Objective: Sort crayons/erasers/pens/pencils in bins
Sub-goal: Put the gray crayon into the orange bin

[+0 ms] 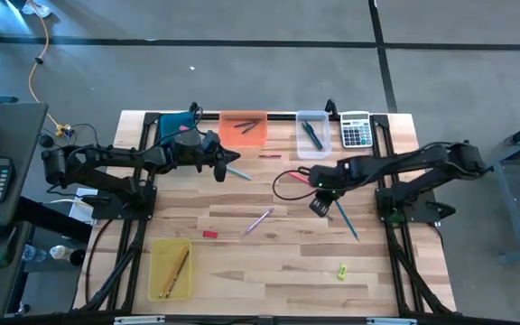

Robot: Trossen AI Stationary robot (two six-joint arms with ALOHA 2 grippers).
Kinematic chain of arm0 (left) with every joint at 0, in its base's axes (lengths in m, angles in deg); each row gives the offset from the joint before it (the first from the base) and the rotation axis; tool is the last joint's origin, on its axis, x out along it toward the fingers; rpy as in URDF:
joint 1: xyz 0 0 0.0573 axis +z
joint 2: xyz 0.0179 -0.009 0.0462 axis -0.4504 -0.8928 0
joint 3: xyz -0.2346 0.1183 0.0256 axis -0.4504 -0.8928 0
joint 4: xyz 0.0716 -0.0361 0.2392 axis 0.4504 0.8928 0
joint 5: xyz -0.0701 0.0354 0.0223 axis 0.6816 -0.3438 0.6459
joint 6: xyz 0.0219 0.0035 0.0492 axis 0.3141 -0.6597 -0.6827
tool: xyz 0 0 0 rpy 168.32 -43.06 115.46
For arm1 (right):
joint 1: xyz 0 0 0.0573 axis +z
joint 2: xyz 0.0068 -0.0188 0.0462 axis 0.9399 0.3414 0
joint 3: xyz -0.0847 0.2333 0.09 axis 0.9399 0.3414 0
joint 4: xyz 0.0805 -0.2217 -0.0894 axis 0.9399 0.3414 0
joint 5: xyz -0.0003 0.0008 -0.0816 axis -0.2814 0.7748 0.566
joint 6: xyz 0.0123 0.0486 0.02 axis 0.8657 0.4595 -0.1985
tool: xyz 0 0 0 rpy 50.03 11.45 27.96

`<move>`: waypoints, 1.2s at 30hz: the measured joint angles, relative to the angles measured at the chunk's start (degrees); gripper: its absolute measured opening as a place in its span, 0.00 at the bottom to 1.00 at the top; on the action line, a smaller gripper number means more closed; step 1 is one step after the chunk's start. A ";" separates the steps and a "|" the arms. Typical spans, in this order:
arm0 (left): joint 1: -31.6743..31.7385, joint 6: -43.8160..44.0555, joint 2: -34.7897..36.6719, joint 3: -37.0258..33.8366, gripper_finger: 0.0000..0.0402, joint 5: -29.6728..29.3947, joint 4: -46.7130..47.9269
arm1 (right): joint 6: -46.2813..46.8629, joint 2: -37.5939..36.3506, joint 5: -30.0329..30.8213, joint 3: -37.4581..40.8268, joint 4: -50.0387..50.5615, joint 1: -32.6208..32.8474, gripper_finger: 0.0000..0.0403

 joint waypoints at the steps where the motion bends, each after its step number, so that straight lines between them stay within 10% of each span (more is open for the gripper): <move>1: -0.02 -0.02 0.00 0.00 0.00 0.04 0.00 | 0.18 0.93 0.13 0.00 0.01 0.32 0.20; 20: -2.21 0.99 0.00 0.02 0.00 -1.92 -0.04 | 0.95 15.93 0.31 0.30 -2.59 2.92 0.37; 36: -2.21 1.70 0.00 0.02 0.00 -1.92 -0.04 | -3.79 14.69 -6.80 2.88 -4.86 -3.58 0.08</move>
